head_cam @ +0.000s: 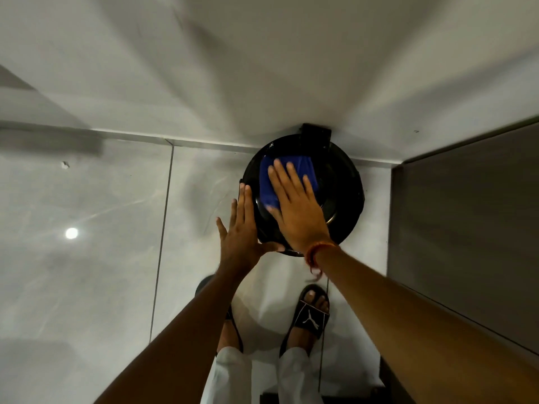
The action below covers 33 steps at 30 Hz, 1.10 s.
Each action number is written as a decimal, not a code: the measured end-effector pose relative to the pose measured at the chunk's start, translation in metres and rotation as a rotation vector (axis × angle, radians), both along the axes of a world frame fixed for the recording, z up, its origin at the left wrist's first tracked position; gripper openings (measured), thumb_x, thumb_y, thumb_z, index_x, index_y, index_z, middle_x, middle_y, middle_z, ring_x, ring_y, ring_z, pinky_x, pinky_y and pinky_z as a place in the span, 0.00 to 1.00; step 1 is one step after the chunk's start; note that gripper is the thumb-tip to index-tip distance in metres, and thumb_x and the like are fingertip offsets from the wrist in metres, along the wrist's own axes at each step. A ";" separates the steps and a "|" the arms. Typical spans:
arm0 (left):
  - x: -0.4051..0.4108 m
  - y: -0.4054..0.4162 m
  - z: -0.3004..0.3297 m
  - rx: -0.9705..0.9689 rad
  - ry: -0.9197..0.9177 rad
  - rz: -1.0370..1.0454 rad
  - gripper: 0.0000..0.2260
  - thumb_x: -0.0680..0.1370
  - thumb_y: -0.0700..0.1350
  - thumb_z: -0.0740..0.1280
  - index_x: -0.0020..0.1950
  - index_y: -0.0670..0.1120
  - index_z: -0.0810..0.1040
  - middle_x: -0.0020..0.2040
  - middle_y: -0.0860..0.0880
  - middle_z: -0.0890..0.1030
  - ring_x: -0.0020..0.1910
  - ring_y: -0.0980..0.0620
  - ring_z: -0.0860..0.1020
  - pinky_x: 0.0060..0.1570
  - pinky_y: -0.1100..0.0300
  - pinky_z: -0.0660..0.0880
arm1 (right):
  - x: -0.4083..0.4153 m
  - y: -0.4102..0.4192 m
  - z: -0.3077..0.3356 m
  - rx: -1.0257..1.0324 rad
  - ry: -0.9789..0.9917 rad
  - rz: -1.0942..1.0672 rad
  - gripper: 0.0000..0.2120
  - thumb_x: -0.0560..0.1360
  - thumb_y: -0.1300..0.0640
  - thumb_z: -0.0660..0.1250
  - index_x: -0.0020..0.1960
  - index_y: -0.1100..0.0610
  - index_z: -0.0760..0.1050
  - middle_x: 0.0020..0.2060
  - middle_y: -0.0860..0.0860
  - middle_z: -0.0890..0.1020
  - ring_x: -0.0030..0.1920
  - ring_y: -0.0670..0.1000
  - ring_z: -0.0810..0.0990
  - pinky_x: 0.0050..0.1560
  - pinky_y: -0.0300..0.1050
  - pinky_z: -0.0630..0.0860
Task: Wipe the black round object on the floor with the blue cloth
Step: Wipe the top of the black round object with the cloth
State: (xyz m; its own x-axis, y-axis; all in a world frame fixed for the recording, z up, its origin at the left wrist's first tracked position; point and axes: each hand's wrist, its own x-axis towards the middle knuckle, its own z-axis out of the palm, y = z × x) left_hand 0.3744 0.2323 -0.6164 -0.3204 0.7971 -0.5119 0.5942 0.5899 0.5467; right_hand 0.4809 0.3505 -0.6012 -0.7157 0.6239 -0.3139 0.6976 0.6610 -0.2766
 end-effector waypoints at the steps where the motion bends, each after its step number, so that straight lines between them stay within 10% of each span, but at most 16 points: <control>1: 0.000 0.000 0.000 0.002 -0.004 0.003 0.63 0.61 0.73 0.68 0.81 0.49 0.35 0.83 0.50 0.37 0.82 0.44 0.41 0.74 0.28 0.45 | 0.016 -0.017 0.000 -0.015 -0.001 0.033 0.32 0.82 0.43 0.49 0.81 0.55 0.45 0.82 0.53 0.48 0.81 0.55 0.45 0.79 0.61 0.50; 6: -0.001 0.000 -0.002 0.006 -0.014 0.034 0.61 0.65 0.68 0.74 0.82 0.49 0.36 0.83 0.51 0.37 0.82 0.43 0.42 0.74 0.27 0.47 | 0.074 -0.057 0.005 -0.098 0.031 0.122 0.30 0.83 0.44 0.47 0.81 0.55 0.47 0.82 0.51 0.50 0.82 0.52 0.44 0.79 0.59 0.54; 13: -0.002 0.001 0.001 -0.014 0.002 0.005 0.66 0.60 0.75 0.69 0.81 0.48 0.34 0.83 0.50 0.36 0.82 0.43 0.41 0.74 0.28 0.46 | -0.028 0.038 0.004 -0.017 0.022 -0.313 0.31 0.83 0.43 0.48 0.81 0.56 0.48 0.82 0.54 0.51 0.81 0.56 0.46 0.80 0.57 0.43; 22: -0.003 0.002 0.004 -0.050 -0.020 0.020 0.65 0.60 0.76 0.69 0.81 0.50 0.34 0.83 0.49 0.37 0.81 0.43 0.39 0.75 0.28 0.43 | -0.048 0.062 0.022 -0.050 0.042 0.396 0.27 0.81 0.44 0.55 0.77 0.54 0.65 0.76 0.51 0.68 0.79 0.53 0.60 0.80 0.54 0.49; 28: -0.005 0.004 0.001 -0.043 0.019 0.002 0.66 0.60 0.76 0.70 0.81 0.51 0.33 0.82 0.52 0.33 0.81 0.43 0.38 0.73 0.30 0.42 | -0.063 0.088 0.021 0.183 -0.014 -0.090 0.24 0.81 0.46 0.57 0.66 0.63 0.74 0.63 0.61 0.80 0.68 0.60 0.74 0.77 0.57 0.60; 33: -0.004 0.002 0.000 -0.057 0.004 0.000 0.64 0.60 0.76 0.69 0.82 0.49 0.37 0.83 0.49 0.38 0.81 0.43 0.39 0.74 0.29 0.40 | -0.054 0.065 0.027 -0.113 0.099 0.335 0.26 0.81 0.47 0.60 0.75 0.59 0.67 0.74 0.55 0.71 0.77 0.55 0.64 0.78 0.47 0.50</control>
State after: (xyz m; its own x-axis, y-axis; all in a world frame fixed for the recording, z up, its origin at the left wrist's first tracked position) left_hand 0.3700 0.2346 -0.6165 -0.3229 0.7664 -0.5553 0.5965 0.6203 0.5093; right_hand 0.4268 0.4157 -0.5741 -0.9048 0.3149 -0.2868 0.4138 0.8096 -0.4164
